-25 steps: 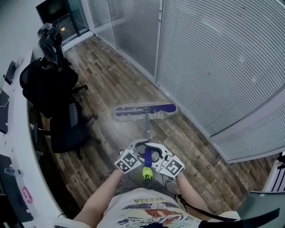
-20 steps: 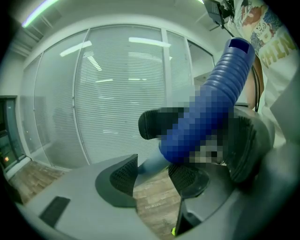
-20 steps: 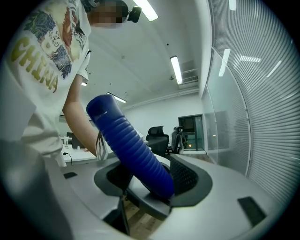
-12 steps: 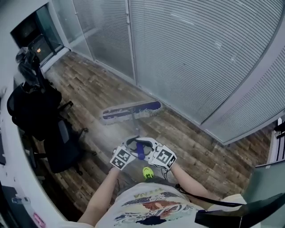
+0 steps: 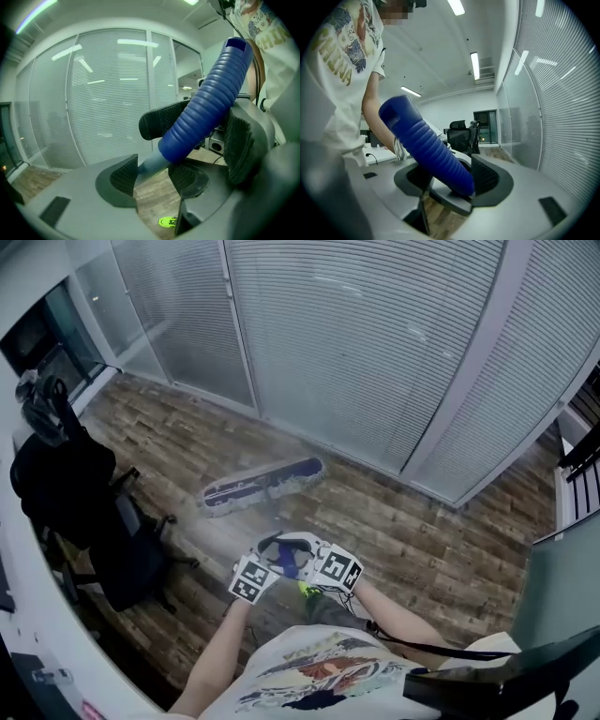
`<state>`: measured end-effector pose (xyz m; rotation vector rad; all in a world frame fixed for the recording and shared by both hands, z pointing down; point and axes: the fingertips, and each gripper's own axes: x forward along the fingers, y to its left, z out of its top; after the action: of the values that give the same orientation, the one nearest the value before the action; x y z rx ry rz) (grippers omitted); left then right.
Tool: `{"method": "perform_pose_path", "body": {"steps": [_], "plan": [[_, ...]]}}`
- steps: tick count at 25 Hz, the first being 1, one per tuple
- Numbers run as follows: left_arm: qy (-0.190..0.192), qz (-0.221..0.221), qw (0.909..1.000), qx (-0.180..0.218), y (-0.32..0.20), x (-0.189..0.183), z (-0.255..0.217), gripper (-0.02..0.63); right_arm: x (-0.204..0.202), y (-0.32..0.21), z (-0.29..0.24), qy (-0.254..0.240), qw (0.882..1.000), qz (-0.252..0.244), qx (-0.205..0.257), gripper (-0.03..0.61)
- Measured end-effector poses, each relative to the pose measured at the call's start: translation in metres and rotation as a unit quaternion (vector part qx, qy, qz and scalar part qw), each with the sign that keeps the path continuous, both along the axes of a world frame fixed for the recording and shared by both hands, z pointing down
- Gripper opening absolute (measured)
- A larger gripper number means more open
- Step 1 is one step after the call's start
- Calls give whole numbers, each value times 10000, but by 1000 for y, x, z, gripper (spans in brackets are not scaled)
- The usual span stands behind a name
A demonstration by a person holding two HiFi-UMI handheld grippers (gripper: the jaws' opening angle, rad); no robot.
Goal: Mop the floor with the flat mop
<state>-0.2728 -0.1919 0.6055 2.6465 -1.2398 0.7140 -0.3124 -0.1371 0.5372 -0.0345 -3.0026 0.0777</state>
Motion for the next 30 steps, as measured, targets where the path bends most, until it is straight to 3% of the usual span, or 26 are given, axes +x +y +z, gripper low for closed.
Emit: {"method": "perform_pose_path", "body": {"steps": [18,26,30], "plan": [[36,231,9997,47,290,163,2,178,161,288,2,103,9993,342,-69,224],[230,128,9996,142,413,287,7,179,286,409,4,132,9985,515,-130,224],[286,195,9994,85,466,332,7,183,329,461,4,300,9980,548,-115,224]]}}
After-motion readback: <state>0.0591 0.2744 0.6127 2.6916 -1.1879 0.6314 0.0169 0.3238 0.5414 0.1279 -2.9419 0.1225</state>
